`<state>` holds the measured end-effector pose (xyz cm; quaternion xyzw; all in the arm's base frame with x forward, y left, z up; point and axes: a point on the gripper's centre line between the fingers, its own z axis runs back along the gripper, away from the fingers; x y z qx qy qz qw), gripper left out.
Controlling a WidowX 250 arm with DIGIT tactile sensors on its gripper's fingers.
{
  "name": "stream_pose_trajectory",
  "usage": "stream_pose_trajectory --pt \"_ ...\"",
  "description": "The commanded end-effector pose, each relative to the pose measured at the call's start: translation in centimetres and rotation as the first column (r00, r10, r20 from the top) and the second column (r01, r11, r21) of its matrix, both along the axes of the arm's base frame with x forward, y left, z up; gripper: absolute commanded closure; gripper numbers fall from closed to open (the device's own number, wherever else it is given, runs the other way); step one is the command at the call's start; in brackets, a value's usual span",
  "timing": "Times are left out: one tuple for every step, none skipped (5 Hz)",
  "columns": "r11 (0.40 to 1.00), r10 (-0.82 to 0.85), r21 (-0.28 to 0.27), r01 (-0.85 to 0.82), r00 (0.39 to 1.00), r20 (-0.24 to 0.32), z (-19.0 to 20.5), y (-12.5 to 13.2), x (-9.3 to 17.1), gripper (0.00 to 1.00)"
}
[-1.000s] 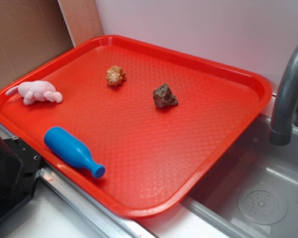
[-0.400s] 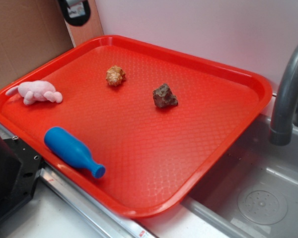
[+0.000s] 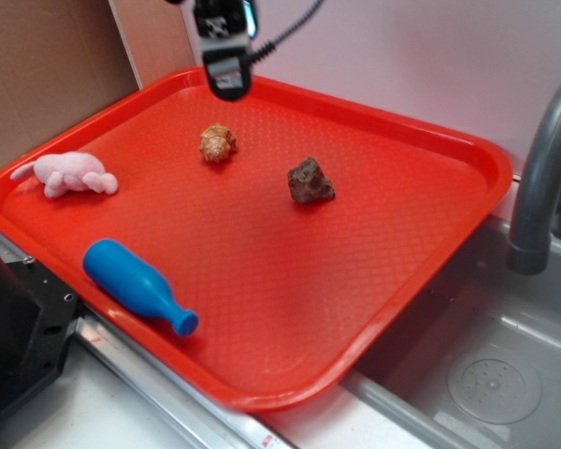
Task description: Grab the rock.
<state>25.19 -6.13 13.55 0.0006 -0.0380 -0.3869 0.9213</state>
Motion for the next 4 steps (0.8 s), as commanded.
stream_pose_trajectory --pt "1.0 0.0 -0.01 0.001 0.999 0.04 0.9 -0.6 -0.2 0.0" --pt "1.0 0.0 -0.01 0.001 0.999 0.04 0.9 -0.6 -0.2 0.0" --pt "1.0 0.0 -0.01 0.001 0.999 0.04 0.9 -0.6 -0.2 0.0" --pt "1.0 -0.023 0.012 0.023 1.0 -0.004 -2.3 -1.4 -0.2 0.0"
